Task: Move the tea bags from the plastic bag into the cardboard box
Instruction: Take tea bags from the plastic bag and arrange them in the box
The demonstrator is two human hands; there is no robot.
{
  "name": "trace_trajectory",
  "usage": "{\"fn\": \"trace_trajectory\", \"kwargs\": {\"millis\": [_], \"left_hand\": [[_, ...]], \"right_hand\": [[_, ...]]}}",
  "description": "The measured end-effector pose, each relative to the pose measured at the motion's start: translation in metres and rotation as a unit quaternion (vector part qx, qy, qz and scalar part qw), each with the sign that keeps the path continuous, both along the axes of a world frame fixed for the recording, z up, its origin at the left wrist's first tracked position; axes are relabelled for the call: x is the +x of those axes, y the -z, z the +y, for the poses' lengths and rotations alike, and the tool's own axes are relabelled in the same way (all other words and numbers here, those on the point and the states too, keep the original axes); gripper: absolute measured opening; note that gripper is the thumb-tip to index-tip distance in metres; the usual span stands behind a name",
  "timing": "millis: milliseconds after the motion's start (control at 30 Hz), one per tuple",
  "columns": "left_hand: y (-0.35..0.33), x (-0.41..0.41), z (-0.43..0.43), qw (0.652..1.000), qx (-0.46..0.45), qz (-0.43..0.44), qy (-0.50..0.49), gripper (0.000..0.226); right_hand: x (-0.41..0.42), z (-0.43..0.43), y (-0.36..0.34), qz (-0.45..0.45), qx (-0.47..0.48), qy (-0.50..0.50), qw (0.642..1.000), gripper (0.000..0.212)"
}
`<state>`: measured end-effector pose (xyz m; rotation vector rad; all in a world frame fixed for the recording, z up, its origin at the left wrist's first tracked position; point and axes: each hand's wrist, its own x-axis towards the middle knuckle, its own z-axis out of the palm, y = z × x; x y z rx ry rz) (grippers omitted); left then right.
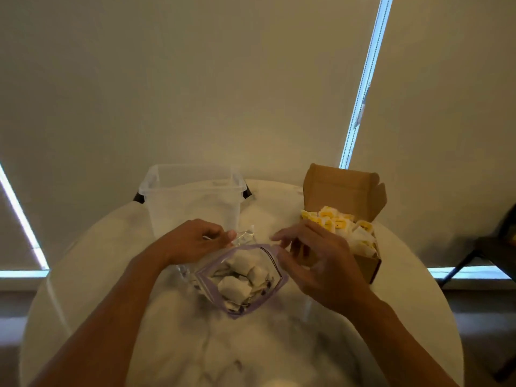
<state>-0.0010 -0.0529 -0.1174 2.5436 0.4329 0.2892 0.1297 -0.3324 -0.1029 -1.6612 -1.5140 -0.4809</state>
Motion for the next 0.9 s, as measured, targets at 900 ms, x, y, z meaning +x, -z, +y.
{"fn": "trace_trajectory", "kwargs": {"millis": [900], "left_hand": [[0.004, 0.001, 0.003, 1.000, -0.005, -0.019, 0.020, 0.043]], "right_hand": [[-0.039, 0.030, 0.025, 0.083, -0.159, -0.045, 0.983, 0.021]]}}
